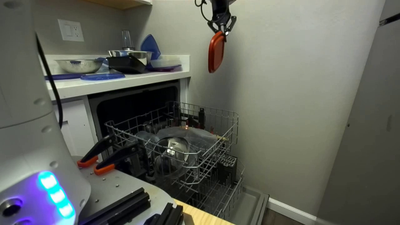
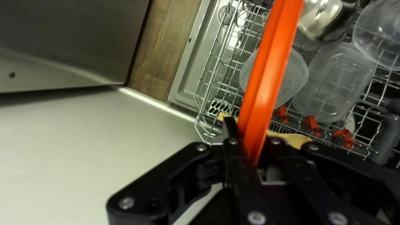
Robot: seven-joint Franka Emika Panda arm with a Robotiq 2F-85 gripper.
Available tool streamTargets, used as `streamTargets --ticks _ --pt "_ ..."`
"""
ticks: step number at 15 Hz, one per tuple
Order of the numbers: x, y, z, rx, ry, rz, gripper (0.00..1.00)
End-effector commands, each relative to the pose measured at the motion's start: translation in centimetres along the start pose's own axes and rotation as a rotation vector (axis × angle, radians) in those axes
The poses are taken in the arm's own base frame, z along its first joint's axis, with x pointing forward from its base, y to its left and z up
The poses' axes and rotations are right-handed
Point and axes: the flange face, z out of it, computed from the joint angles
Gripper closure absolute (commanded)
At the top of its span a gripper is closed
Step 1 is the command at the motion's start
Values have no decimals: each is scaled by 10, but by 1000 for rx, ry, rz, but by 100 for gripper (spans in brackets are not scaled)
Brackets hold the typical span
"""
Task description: Remove the red lid from the dishwasher and place it on the counter.
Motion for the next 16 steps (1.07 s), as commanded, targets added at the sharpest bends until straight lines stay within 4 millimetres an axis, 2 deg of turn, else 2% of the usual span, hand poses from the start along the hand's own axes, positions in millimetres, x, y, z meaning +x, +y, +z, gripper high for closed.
streamTargets --ticks 1,2,5,8,11,16 --pt "-7 36 27 177 -23 -15 97" --pt "-4 40 37 214 -13 -19 97" --pt "14 34 60 294 63 -56 97" --pt "30 17 74 388 118 -86 97" --pt "41 -6 82 472 143 -147 97" --pt "54 -65 90 615 169 -352 97"
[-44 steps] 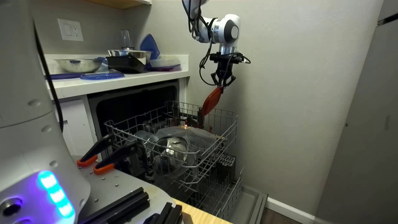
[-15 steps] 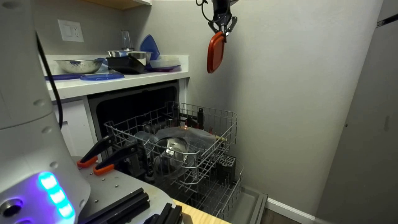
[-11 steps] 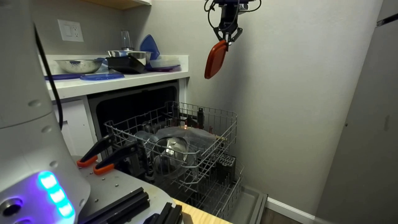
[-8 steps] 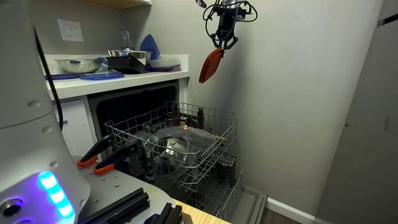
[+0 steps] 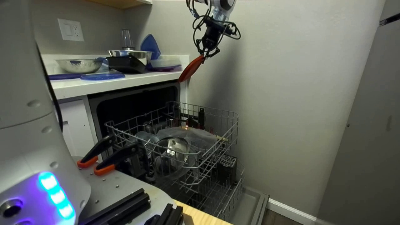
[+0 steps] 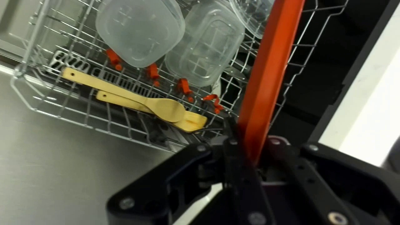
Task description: Remove the red lid from the dishwasher and place it on the counter.
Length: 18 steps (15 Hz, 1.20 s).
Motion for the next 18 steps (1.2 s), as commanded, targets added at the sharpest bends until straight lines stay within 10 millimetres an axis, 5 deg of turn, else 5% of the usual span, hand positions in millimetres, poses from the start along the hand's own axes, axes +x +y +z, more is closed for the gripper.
streamTargets --ticks 1,10,18 --pt "10 -25 20 118 5 -157 97" --pt "22 -77 94 387 -101 -442 97" --pt "20 -141 120 545 -206 -667 97"
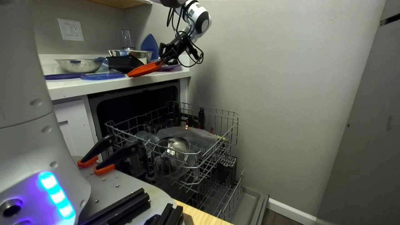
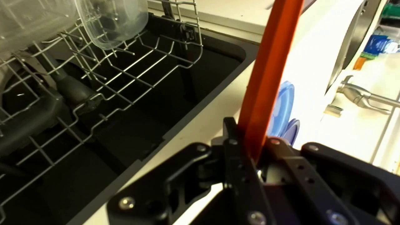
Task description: Remove the red lid from the dishwasher and place it on the counter.
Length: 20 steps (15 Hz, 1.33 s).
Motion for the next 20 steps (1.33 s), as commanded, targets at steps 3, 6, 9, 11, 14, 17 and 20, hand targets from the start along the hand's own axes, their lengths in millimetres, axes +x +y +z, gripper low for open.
streamTargets --ticks 3,6,9,11,14,17,20 --pt "18 -11 27 83 -35 -73 97" --pt "32 -9 51 80 -54 -67 97" --pt "42 -5 67 68 -60 -50 97" --pt "46 -5 67 48 -49 -37 97" --pt "53 -8 55 -5 -16 -15 97" --pt "57 -14 45 -20 15 -1 97" --pt "68 -23 40 -48 36 30 97"
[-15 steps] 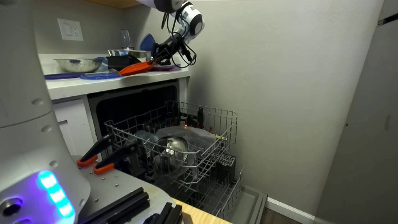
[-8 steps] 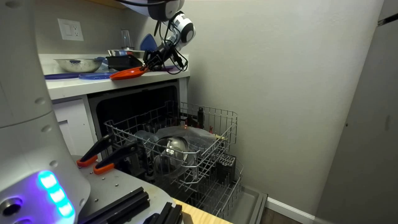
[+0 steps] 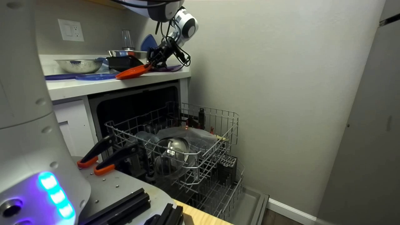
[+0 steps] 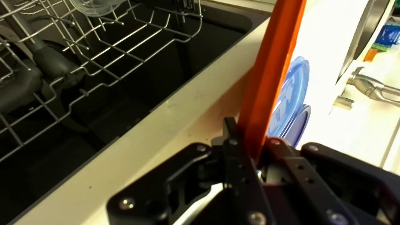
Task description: Remove the red lid from the dishwasher and place it on the counter.
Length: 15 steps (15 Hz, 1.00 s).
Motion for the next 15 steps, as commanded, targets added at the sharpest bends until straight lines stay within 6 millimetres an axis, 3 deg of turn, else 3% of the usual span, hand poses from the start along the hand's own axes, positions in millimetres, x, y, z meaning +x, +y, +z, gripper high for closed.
streamTargets --ticks 1,8,15 --pt "18 -17 -8 -44 31 47 97" --pt "45 -46 -29 -122 116 109 97" --pt "58 -53 -10 -70 121 359 97"
